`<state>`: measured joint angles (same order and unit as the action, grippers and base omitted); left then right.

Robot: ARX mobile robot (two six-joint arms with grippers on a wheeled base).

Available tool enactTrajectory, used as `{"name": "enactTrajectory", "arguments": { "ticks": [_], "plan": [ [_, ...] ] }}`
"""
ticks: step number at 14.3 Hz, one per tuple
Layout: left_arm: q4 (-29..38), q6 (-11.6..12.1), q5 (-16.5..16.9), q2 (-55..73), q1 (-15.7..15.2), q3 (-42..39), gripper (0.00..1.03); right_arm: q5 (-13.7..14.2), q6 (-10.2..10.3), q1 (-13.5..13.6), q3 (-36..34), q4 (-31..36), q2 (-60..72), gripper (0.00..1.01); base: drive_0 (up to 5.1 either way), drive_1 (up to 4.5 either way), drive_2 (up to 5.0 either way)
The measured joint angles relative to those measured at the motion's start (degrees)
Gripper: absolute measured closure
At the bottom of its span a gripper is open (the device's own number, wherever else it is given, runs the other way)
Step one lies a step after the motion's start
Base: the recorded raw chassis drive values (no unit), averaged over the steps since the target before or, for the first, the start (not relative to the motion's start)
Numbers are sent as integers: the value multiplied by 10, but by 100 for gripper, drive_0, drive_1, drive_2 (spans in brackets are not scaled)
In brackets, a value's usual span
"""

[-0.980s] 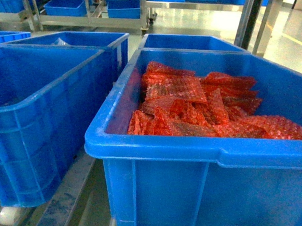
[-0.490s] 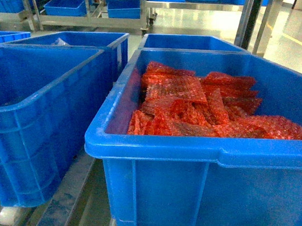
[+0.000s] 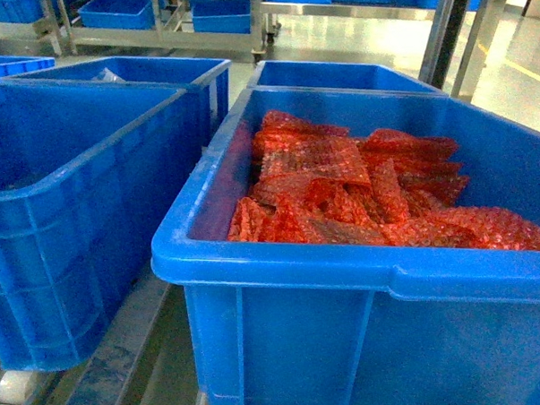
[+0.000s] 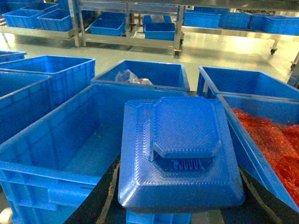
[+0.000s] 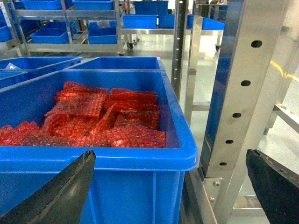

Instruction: Pick blue part to blue bin on bottom shelf

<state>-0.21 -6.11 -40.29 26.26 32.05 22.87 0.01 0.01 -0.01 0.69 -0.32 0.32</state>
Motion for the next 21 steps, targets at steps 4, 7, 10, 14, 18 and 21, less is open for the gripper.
{"name": "enactTrajectory", "arguments": {
  "ticks": [4,7,10,14,18,21],
  "plan": [
    [0,0,0,0,0,0,59,0,0,0,0,0,0,3,0,0,0],
    [0,0,0,0,0,0,59,0,0,0,0,0,0,3,0,0,0],
    [-53,13,-127,32,20,14,59,0,0,0,0,0,0,3,0,0,0],
    [31,19,-24,105,-71,35,59,0,0,0,0,0,0,3,0,0,0],
    [122,-13,132,282,-221,87,59,0,0,0,0,0,0,3,0,0,0],
    [167,-21,189,370,-255,111,59,0,0,0,0,0,0,3,0,0,0]
  ]
}}
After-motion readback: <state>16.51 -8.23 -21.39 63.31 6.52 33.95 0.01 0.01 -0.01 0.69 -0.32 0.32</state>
